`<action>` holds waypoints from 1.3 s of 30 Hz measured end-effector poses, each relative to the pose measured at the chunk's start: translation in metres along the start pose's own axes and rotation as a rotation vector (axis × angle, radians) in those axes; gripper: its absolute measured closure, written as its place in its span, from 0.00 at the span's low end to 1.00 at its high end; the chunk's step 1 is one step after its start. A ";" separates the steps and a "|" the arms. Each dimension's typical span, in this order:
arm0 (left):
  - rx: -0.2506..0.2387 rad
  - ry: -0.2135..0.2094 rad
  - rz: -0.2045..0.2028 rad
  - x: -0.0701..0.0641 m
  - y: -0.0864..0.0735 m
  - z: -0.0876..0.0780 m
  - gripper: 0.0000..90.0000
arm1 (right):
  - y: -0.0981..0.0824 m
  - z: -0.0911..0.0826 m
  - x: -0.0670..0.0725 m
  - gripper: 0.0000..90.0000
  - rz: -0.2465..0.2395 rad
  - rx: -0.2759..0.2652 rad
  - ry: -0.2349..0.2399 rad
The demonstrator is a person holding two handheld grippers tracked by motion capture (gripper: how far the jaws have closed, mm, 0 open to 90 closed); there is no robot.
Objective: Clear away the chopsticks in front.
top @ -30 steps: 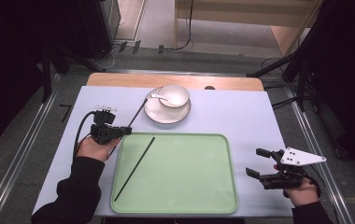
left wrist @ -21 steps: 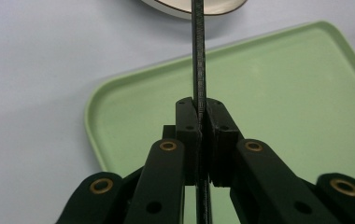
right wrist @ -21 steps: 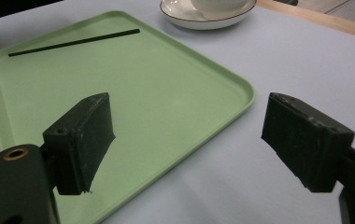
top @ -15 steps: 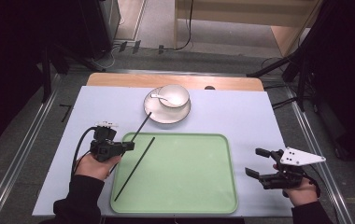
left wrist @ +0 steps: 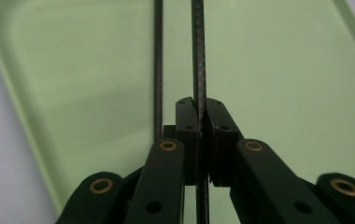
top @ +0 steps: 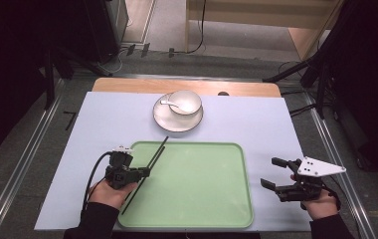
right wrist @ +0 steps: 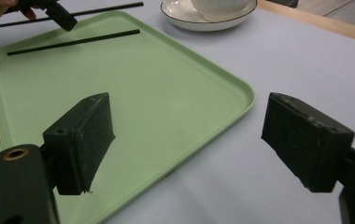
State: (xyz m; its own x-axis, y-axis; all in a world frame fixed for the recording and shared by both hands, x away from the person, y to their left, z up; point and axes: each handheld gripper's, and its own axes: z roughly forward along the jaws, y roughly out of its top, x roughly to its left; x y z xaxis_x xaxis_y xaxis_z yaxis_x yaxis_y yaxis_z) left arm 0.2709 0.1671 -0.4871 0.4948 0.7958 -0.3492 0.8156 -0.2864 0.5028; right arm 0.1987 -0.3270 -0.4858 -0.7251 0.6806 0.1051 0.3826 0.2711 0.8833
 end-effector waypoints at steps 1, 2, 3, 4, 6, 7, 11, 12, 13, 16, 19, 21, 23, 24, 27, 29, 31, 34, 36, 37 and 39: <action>0.004 -0.004 -0.001 -0.001 -0.001 0.002 0.95 | 0.000 0.000 0.000 0.19 0.000 0.001 0.001; 0.007 0.000 -0.002 -0.001 -0.002 0.003 0.95 | 0.000 0.000 0.000 0.19 -0.001 0.004 0.002; 0.013 0.003 -0.002 -0.001 -0.003 0.005 0.95 | 0.000 0.000 0.000 0.19 0.000 0.004 0.002; 0.016 0.004 -0.007 -0.001 -0.003 0.006 0.95 | 0.000 0.000 0.000 0.19 -0.002 0.005 0.003; 0.029 0.014 -0.014 0.000 -0.005 0.010 0.95 | 0.000 0.000 0.000 0.19 0.000 0.005 0.006; 0.032 0.011 -0.016 0.000 -0.005 0.011 0.95 | 0.000 0.001 0.000 0.19 -0.001 0.004 0.007; 0.056 0.030 -0.022 0.002 -0.006 0.018 0.95 | 0.000 0.002 0.000 0.19 -0.002 0.005 0.011; 0.057 0.036 -0.025 0.002 -0.006 0.018 0.95 | 0.000 0.002 0.000 0.19 -0.001 0.005 0.012; 0.053 0.037 -0.032 0.003 -0.006 0.018 0.95 | 0.000 0.002 0.000 0.19 -0.002 0.005 0.012; 0.048 0.076 -0.048 0.005 -0.006 0.015 0.95 | 0.000 0.001 0.000 0.19 -0.001 0.005 0.012; 0.056 0.098 -0.052 0.007 -0.006 0.013 0.95 | 0.000 0.001 0.000 0.19 0.001 0.005 0.011; 0.053 0.095 -0.061 0.007 -0.007 0.012 0.93 | 0.000 0.001 0.000 0.19 -0.002 0.005 0.013; 0.053 0.093 -0.061 0.007 -0.007 0.012 0.92 | 0.000 0.001 0.000 0.19 -0.003 0.004 0.013; 0.052 0.092 -0.060 0.007 -0.007 0.012 0.92 | 0.000 0.001 0.000 0.19 -0.003 0.004 0.013; 0.054 0.087 -0.060 0.008 -0.006 0.012 0.92 | 0.000 0.001 0.000 0.19 -0.001 0.005 0.012; 0.056 0.077 -0.057 0.008 -0.006 0.012 0.91 | 0.000 0.001 0.000 0.19 -0.001 0.004 0.013; 0.062 0.051 -0.055 0.010 -0.005 0.012 0.87 | 0.000 0.001 0.000 0.19 -0.002 0.003 0.013; 0.056 0.026 -0.047 0.012 -0.003 0.011 0.83 | 0.000 0.001 0.000 0.19 -0.002 0.002 0.014; 0.039 0.013 -0.050 0.012 -0.002 0.008 0.78 | 0.000 0.001 0.000 0.19 -0.003 0.003 0.013; 0.031 0.003 -0.041 0.013 -0.001 0.006 0.75 | 0.000 0.001 0.000 0.19 -0.002 0.002 0.013; 0.027 -0.027 -0.021 0.015 0.001 0.003 0.68 | 0.000 0.001 0.000 0.19 0.001 0.003 0.014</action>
State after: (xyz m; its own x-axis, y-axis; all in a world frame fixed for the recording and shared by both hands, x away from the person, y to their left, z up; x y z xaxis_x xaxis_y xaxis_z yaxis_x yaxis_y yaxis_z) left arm 0.2802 0.1772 -0.4943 0.4849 0.7870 -0.3814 0.8335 -0.2838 0.4740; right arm 0.1989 -0.3265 -0.4861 -0.7324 0.6715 0.1125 0.3853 0.2726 0.8816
